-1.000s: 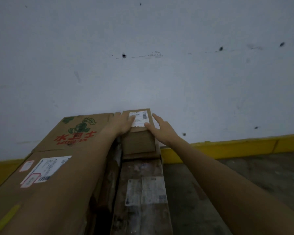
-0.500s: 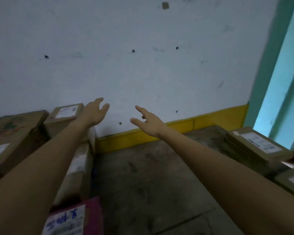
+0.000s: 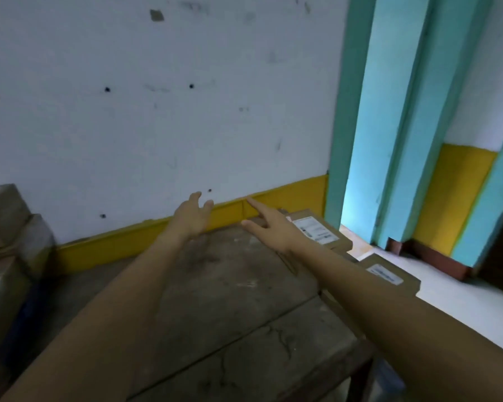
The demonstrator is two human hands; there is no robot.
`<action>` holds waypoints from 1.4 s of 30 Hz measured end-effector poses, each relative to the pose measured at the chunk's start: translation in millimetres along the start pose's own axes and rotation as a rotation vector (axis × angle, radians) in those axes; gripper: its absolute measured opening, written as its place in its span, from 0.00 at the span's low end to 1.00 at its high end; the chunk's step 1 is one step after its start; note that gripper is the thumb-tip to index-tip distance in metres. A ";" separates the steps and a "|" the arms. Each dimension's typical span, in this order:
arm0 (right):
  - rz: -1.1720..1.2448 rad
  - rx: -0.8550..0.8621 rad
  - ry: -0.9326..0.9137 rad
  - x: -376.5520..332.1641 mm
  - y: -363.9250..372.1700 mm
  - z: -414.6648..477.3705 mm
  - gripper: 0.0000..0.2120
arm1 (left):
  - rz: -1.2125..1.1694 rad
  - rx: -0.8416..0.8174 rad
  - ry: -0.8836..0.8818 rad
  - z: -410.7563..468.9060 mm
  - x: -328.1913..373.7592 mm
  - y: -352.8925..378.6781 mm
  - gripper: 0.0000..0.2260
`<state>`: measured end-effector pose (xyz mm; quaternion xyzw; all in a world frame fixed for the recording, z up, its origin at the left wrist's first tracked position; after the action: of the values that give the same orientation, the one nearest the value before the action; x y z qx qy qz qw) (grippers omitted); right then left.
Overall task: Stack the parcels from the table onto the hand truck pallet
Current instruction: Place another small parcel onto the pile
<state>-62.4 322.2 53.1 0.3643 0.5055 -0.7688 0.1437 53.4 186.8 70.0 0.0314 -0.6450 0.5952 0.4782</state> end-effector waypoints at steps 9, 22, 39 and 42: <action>0.008 0.079 0.147 97.3 -42.6 6.8 0.29 | 0.038 -0.134 0.070 51.9 43.1 103.7 0.25; -0.199 0.035 0.335 232.1 -81.9 32.3 0.28 | 0.049 -0.269 0.022 105.4 49.9 235.0 0.24; -0.185 -0.344 0.236 319.5 -53.1 91.3 0.30 | 0.052 -0.247 -0.219 146.7 34.4 305.9 0.29; -0.163 -0.349 0.219 321.0 -52.5 93.4 0.32 | -0.004 -0.195 -0.218 146.1 36.1 309.4 0.29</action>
<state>-354.6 310.5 -117.2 0.3731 0.6714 -0.6345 0.0861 -239.5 179.0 -110.4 0.0504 -0.7478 0.5219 0.4073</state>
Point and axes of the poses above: each hand's wrist, its own z-axis towards the middle knuckle, its own y-axis out of the palm, x = y × z, the point moved 7 cm from there along z, towards the middle knuckle, and after that the axes turned 1 degree about x, right-handed, at the moved point
